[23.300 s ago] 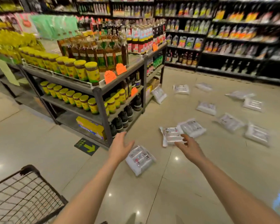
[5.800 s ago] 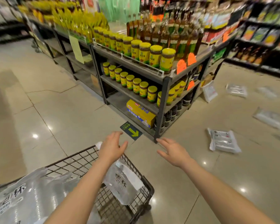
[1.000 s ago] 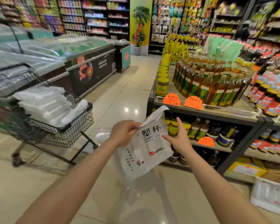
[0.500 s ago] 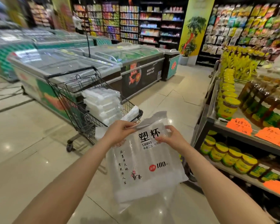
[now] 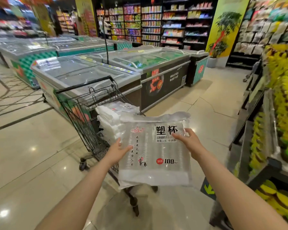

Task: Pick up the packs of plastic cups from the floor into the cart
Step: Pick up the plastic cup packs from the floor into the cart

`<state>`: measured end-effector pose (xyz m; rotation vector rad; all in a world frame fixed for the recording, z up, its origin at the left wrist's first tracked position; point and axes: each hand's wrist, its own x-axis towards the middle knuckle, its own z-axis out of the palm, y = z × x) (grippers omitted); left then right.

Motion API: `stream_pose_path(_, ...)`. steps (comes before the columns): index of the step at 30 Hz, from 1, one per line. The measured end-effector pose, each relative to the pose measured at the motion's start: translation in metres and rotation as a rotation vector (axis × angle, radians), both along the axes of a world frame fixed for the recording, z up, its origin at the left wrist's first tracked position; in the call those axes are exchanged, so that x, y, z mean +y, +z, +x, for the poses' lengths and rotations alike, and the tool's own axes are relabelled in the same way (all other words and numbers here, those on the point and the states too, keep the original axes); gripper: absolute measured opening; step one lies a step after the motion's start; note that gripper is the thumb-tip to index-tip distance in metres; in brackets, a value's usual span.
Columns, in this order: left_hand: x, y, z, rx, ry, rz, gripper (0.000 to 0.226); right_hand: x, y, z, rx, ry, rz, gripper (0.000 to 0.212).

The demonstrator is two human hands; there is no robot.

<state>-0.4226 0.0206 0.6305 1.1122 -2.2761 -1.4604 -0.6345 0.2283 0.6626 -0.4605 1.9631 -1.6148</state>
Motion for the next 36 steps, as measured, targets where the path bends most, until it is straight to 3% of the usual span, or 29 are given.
stream_pose_path(2, -0.02, 0.006, -0.025, 0.056, 0.06, -0.001, 0.08, -0.024, 0.001, -0.022, -0.003, 0.013, 0.016, 0.076)
stream_pose_path(7, -0.091, 0.014, -0.065, 0.082, 0.096, -0.047, 0.078, -0.073, 0.015, -0.059, -0.064, -0.015, -0.022, 0.051)
stream_pose_path(11, -0.148, 0.019, -0.098, 0.101, 0.02, -0.094, 0.077, -0.102, 0.024, -0.089, 0.013, -0.039, -0.002, 0.062)
stream_pose_path(15, -0.197, 0.007, -0.145, 0.105, -0.078, -0.118, 0.072, -0.134, 0.019, -0.107, 0.024, -0.068, 0.055, 0.042)
stream_pose_path(18, -0.234, -0.003, -0.185, 0.118, -0.149, -0.153, 0.068, -0.159, 0.002, -0.113, -0.029, -0.17, 0.058, 0.04)
stream_pose_path(26, -0.302, -0.048, -0.268, -0.009, -0.535, -0.075, 0.071, -0.207, -0.058, -0.085, -0.169, -0.675, 0.054, 0.02)
stream_pose_path(31, -0.285, -0.07, -0.28, -0.063, -0.808, 0.102, 0.07, -0.216, -0.077, -0.048, -0.233, -0.898, 0.09, 0.011)
stream_pose_path(36, -0.258, -0.097, -0.262, -0.114, -1.043, 0.115, 0.066, -0.233, -0.097, -0.007, -0.273, -1.0, 0.114, 0.004)
